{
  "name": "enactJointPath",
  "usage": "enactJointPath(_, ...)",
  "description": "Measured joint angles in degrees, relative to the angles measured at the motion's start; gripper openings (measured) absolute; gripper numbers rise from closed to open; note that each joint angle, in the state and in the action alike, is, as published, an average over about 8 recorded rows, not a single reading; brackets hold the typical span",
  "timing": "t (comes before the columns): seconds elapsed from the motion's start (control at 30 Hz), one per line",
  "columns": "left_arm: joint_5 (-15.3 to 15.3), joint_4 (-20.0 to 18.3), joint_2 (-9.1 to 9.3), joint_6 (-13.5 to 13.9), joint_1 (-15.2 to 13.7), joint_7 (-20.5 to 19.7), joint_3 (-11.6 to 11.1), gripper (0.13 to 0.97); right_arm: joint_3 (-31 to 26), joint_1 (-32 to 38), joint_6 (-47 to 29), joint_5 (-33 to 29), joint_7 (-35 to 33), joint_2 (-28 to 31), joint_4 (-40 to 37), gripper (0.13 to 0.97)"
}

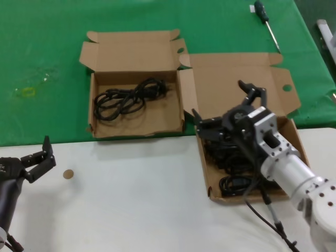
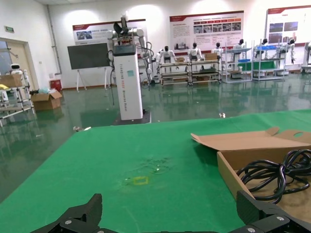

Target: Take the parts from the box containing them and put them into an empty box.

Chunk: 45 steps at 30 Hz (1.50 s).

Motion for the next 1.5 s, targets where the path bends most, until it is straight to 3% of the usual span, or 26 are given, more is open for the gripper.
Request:
enactJointPath(0.67, 0.0, 0.0, 0.00, 0.0, 0.0, 0.0, 0.0, 0.966, 6.9, -11.5, 7.5, 9.0, 2.5, 0.4, 6.6, 0.966)
enactJointPath(1.5, 0.0, 0.0, 0.00, 0.0, 0.0, 0.0, 0.0, 0.966, 7.2, -12.1, 7.9, 9.5, 2.6, 0.4, 6.9, 0.966)
